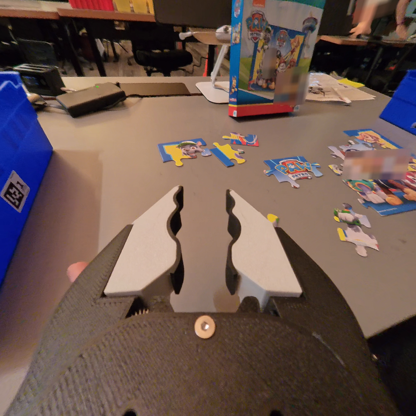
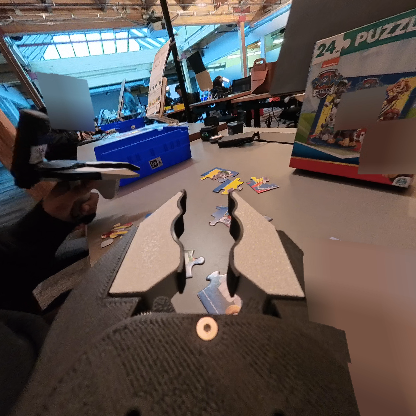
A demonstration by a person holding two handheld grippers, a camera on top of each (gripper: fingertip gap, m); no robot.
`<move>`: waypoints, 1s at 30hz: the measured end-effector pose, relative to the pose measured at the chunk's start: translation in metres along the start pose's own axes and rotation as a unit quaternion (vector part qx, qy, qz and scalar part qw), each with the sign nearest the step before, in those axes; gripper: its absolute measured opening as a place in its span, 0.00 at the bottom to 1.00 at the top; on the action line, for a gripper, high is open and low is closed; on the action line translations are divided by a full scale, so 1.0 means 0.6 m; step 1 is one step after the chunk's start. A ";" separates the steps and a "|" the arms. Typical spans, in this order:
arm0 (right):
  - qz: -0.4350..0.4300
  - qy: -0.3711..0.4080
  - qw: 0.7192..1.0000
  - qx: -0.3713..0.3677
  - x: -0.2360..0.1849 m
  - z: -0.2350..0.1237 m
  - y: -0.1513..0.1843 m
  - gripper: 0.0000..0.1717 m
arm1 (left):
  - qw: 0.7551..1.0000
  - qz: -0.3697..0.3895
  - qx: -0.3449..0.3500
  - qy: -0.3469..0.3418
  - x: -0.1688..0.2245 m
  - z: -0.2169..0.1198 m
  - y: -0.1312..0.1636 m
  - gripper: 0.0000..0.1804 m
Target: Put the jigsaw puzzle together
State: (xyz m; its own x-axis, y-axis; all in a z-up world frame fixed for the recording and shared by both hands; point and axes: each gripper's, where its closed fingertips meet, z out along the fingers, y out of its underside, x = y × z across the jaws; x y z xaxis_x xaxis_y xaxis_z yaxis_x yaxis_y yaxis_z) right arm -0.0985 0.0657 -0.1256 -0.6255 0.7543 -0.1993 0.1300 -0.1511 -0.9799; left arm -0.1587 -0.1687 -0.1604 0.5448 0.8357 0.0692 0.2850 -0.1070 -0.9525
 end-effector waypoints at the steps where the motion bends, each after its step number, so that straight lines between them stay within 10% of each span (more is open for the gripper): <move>1: -0.005 -0.009 1.000 -0.016 -0.006 0.006 0.006 0.21 | 1.000 0.001 0.001 0.015 0.009 -0.009 -0.001 0.22; 13: -0.155 -0.232 0.925 -0.257 -0.182 0.098 0.117 0.25 | 0.966 0.134 -0.187 0.117 0.067 -0.106 0.124 0.36; 30: -0.161 -0.363 0.827 -0.398 -0.273 0.154 0.217 0.34 | 0.967 0.138 -0.192 0.099 0.090 -0.098 0.161 0.34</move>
State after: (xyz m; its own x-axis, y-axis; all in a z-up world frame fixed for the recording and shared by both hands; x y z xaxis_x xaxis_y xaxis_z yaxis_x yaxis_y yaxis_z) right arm -0.0504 -0.1367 -0.2206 -0.9857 0.0484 -0.1614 0.1520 0.6694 -0.7272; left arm -0.0556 -0.1653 -0.2313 0.7708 0.6319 -0.0808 0.3580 -0.5346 -0.7655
